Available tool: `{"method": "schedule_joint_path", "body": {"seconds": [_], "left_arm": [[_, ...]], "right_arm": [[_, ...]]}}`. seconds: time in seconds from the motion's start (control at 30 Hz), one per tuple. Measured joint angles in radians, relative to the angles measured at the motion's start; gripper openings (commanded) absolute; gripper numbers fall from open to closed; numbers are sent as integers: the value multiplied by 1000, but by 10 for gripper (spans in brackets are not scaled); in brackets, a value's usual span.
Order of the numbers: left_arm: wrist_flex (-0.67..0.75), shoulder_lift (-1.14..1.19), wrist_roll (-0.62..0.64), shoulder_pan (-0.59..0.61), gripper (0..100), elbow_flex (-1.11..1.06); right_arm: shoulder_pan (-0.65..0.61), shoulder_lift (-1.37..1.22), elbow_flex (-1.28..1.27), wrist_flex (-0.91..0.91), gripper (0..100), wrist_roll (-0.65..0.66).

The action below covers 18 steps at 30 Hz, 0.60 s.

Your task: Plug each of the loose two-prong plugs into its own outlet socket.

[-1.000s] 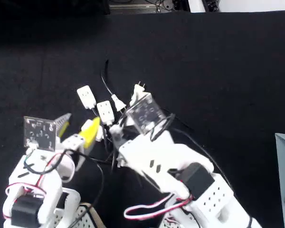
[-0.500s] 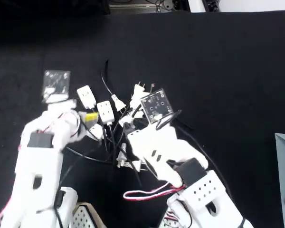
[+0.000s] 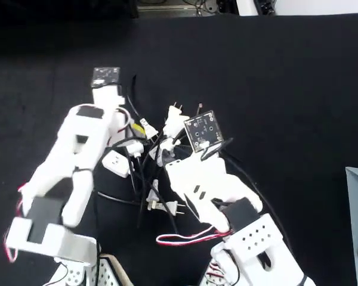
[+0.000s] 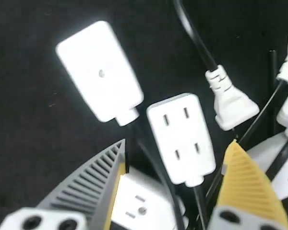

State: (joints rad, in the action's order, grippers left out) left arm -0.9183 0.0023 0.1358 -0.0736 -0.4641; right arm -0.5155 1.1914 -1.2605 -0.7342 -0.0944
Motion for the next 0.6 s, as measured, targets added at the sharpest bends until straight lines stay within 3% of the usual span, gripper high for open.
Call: {"method": "schedule_joint_path", "body": {"seconds": [0.6], "left_arm": [[5, 216, 48, -46, 76, 135]], "right_arm": [[0, 0, -6, 0, 12, 0]]}}
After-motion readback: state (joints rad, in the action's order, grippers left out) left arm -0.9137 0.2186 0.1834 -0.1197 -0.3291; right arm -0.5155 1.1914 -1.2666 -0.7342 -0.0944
